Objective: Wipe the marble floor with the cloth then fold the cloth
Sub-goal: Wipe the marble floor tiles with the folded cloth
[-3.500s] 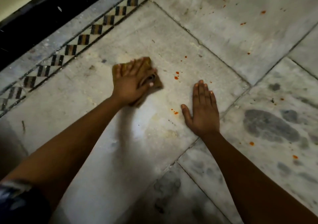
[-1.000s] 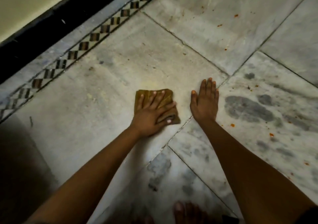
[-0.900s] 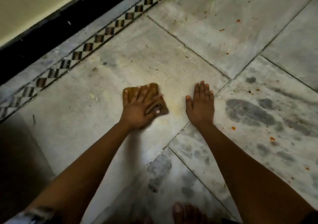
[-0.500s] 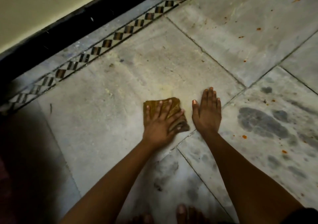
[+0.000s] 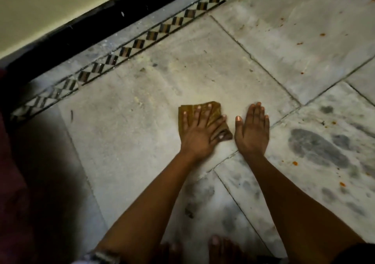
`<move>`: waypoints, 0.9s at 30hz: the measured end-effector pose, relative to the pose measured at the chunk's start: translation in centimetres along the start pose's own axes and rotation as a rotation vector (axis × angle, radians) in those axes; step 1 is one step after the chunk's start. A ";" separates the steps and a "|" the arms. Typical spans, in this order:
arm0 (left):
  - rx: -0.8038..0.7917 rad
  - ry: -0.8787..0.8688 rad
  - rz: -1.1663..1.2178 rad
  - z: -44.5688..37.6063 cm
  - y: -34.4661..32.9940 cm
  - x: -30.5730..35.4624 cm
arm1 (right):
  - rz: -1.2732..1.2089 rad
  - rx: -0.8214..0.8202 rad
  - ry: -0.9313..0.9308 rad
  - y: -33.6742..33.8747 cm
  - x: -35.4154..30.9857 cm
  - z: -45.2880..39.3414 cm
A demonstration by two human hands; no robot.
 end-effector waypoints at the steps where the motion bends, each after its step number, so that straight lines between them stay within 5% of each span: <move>1: 0.010 -0.002 0.017 1.7 0.2 -1.2 | 0.003 -0.009 0.003 -0.1 -0.1 0.1; 7: -0.037 0.397 -0.071 2.2 1.6 -14.6 | 0.028 -0.012 0.032 -0.4 -0.1 0.6; 10: -0.065 0.510 -0.002 -2.3 2.7 -15.3 | 0.025 -0.014 0.041 -0.5 -0.2 0.7; 17: -0.002 0.093 -0.052 1.2 0.7 -3.3 | 0.012 0.013 0.051 -0.2 -0.4 0.6; 22: 0.055 -0.266 -0.063 9.9 0.9 -7.3 | 0.015 0.014 0.058 -0.4 -0.3 0.6; 24: 0.085 -0.172 -0.076 9.8 1.7 -12.0 | 0.009 0.024 0.058 -0.3 -0.3 0.7; 27: 0.101 0.230 -0.060 5.4 2.8 -16.6 | 0.002 0.035 0.054 -0.1 -0.4 0.6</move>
Point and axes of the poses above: each hand's wrist, its own z-axis away from the middle knuckle, its own y-axis out of the back of the hand, x = y × z, the point moved 7 cm from there along -z, towards the middle knuckle, and after that the axes turned 15 degrees about x, right-handed, at the moved point
